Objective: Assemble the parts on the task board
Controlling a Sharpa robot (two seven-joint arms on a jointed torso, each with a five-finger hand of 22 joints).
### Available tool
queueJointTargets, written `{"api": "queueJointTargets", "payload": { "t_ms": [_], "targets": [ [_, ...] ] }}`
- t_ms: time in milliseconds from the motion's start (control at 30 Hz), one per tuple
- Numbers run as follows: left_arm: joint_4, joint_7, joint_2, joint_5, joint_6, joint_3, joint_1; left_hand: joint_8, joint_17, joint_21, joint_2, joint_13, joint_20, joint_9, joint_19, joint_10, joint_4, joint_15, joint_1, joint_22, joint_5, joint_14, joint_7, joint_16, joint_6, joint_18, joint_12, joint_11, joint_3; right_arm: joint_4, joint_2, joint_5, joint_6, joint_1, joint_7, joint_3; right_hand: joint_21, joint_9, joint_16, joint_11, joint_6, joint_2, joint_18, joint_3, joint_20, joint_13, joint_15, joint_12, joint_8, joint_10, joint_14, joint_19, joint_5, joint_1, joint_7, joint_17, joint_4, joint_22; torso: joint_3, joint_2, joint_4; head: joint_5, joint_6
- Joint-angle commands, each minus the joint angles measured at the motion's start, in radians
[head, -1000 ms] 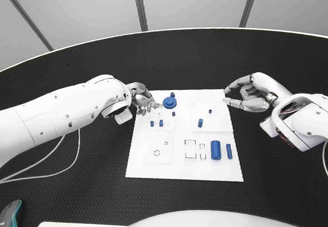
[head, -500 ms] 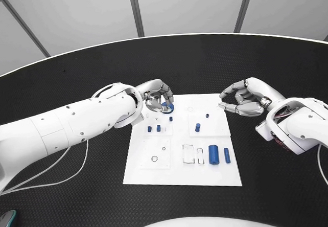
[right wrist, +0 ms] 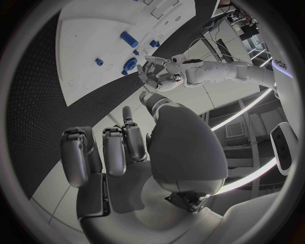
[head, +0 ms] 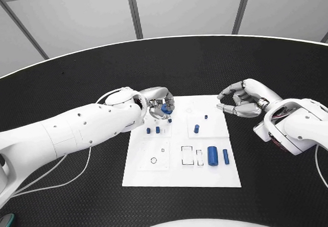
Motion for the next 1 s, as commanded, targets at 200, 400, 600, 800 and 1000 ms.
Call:
{"api": "queueJointTargets", "payload": {
  "t_ms": [200, 400, 600, 800, 1000],
  "targets": [
    [-0.026, -0.011, 0.024, -0.016, 0.008, -0.001, -0.014, -0.011, 0.046, 0.067, 0.003, -0.016, -0.004, -0.008, 0.065, 0.028, -0.015, -0.002, -0.016, 0.092, 0.003, 0.036, -0.003, 0.072, 0.021, -0.011, -0.02, -0.004, 0.014, 0.002, 0.001, 0.0, -0.001, 0.0, 0.0, 0.0, 0.003, -0.002, -0.005, -0.002, -0.001, -0.008, -0.015, 0.0, -0.008, 0.096, -0.004, -0.003, 0.004, -0.003, 0.079, 0.104, 0.006, 0.004, -0.001, 0.156, 0.003, 0.264, 0.0007, 0.001, 0.0002, -0.006, 0.002],
    [-0.038, -0.018, 0.037, -0.027, 0.027, -0.001, -0.021, -0.013, 0.076, 0.105, 0.005, -0.025, -0.007, -0.012, 0.097, 0.052, -0.024, -0.005, -0.019, 0.144, 0.002, 0.056, -0.007, 0.117, 0.04, -0.02, -0.03, -0.009, 0.031, 0.003, 0.001, 0.0, -0.001, 0.0, 0.0, 0.0, 0.003, -0.002, -0.005, -0.002, -0.001, -0.008, -0.015, 0.0, -0.008, 0.096, -0.004, -0.003, 0.004, -0.003, 0.079, 0.104, 0.006, 0.004, -0.001, 0.156, 0.003, 0.264, 0.0008, 0.0, -0.0003, -0.008, -0.001],
    [-0.044, -0.028, 0.042, -0.038, 0.041, -0.001, -0.024, -0.014, 0.094, 0.129, 0.01, -0.03, -0.009, -0.014, 0.117, 0.067, -0.03, -0.008, -0.019, 0.177, 0.001, 0.069, -0.009, 0.142, 0.051, -0.026, -0.035, -0.012, 0.043, 0.004, 0.0, 0.0, -0.001, 0.0, 0.0, 0.0, 0.003, -0.002, -0.004, -0.002, -0.001, -0.008, -0.015, 0.001, -0.008, 0.097, -0.004, -0.002, 0.004, -0.002, 0.079, 0.104, 0.007, 0.006, -0.002, 0.156, 0.003, 0.264, 0.0008, -0.001, 0.0002, -0.01, -0.002],
    [-0.046, -0.042, 0.042, -0.043, 0.057, -0.001, -0.026, -0.013, 0.12, 0.158, 0.012, -0.033, -0.012, -0.015, 0.144, 0.085, -0.035, -0.011, -0.023, 0.22, 0.0, 0.085, -0.012, 0.173, 0.066, -0.033, -0.038, -0.015, 0.052, 0.005, -0.001, 0.0, 0.0, 0.0, -0.001, 0.0, 0.003, -0.002, -0.004, -0.002, -0.001, -0.008, -0.015, 0.001, -0.008, 0.097, -0.004, -0.002, 0.004, -0.002, 0.079, 0.104, 0.007, 0.006, -0.002, 0.156, 0.003, 0.264, 0.0011, -0.001, 0.0, -0.011, -0.005],
    [-0.049, -0.054, 0.044, -0.044, 0.066, -0.001, -0.026, -0.014, 0.129, 0.173, 0.016, -0.034, -0.013, -0.015, 0.159, 0.092, -0.038, -0.013, -0.024, 0.243, 0.0, 0.092, -0.014, 0.185, 0.07, -0.037, -0.04, -0.017, 0.056, 0.006, -0.001, 0.0, 0.0, 0.0, -0.001, 0.0, 0.003, -0.002, -0.004, -0.002, -0.001, -0.008, -0.015, 0.001, -0.008, 0.097, -0.004, -0.002, 0.004, -0.002, 0.079, 0.104, 0.007, 0.006, -0.002, 0.156, 0.003, 0.264, 0.0017, -0.001, 0.0002, -0.012, -0.006]
  ]
}}
